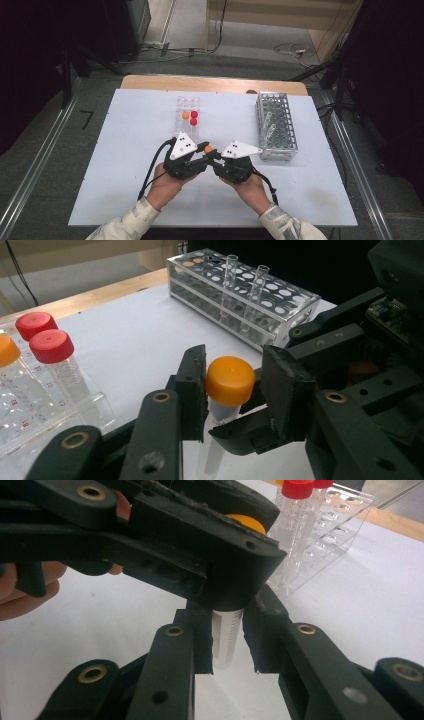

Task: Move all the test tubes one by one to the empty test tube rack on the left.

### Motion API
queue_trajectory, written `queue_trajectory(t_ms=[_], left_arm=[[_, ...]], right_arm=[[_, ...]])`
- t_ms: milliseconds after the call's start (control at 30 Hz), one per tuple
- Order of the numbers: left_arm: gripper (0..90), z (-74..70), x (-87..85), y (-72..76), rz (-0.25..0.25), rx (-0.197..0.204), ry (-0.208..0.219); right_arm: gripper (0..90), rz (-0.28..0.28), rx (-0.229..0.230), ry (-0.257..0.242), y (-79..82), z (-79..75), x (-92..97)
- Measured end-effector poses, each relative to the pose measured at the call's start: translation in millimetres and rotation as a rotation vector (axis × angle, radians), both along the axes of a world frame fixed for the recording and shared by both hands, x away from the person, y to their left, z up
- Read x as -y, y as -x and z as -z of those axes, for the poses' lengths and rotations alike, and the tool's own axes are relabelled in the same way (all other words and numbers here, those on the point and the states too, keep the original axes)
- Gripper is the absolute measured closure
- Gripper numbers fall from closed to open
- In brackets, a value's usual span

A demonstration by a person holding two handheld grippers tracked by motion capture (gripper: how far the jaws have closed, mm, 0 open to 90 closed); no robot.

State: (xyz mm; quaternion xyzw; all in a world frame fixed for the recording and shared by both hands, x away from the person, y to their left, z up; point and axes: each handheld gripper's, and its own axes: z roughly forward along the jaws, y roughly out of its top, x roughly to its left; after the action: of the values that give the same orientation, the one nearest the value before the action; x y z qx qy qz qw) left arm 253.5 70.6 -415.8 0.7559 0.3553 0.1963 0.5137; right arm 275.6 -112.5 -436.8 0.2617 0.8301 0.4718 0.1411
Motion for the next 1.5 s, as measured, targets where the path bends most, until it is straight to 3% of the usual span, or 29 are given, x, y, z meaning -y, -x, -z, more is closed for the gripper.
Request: queue_trajectory(t_ms=[267, 467, 633, 667, 767, 1067, 1300, 1500], left_arm=[[69.3, -0.6, -1.7, -0.4, -0.004, 0.000, 0.003], [69.7, -3.6, -9.7, -2.8, -0.030, -0.001, 0.004], [69.7, -14.5, -27.4, -8.2, -0.087, 0.011, 0.014], [69.7, -21.0, -37.0, -11.8, -0.123, 0.022, 0.026], [69.7, -30.2, -50.1, -17.2, -0.166, 0.036, 0.046], [69.7, -45.3, -61.9, -36.2, -0.229, 0.066, 0.037], [69.7, -40.9, -61.2, -62.0, -0.277, 0.071, 0.051], [69.6, -32.6, -59.0, -73.9, -0.296, 0.057, 0.039]], right_arm=[[70.9, 0.000, -0.002, -0.003, 0.5, -0.4, 0.7], [44.1, 0.013, -0.020, -0.005, -1.0, -2.9, 8.3], [33.2, 0.050, -0.032, 0.001, -2.0, -4.6, 26.6], [32.2, 0.059, -0.034, 0.002, -2.5, -5.0, 31.0], [30.8, 0.087, -0.040, -0.004, -4.3, -5.7, 43.3], [30.8, 0.135, -0.053, -0.004, -5.9, -1.8, 63.6], [30.8, 0.146, -0.053, -0.007, -6.7, -2.2, 67.1], [30.9, 0.152, -0.057, -0.014, -7.5, -2.3, 69.4]])
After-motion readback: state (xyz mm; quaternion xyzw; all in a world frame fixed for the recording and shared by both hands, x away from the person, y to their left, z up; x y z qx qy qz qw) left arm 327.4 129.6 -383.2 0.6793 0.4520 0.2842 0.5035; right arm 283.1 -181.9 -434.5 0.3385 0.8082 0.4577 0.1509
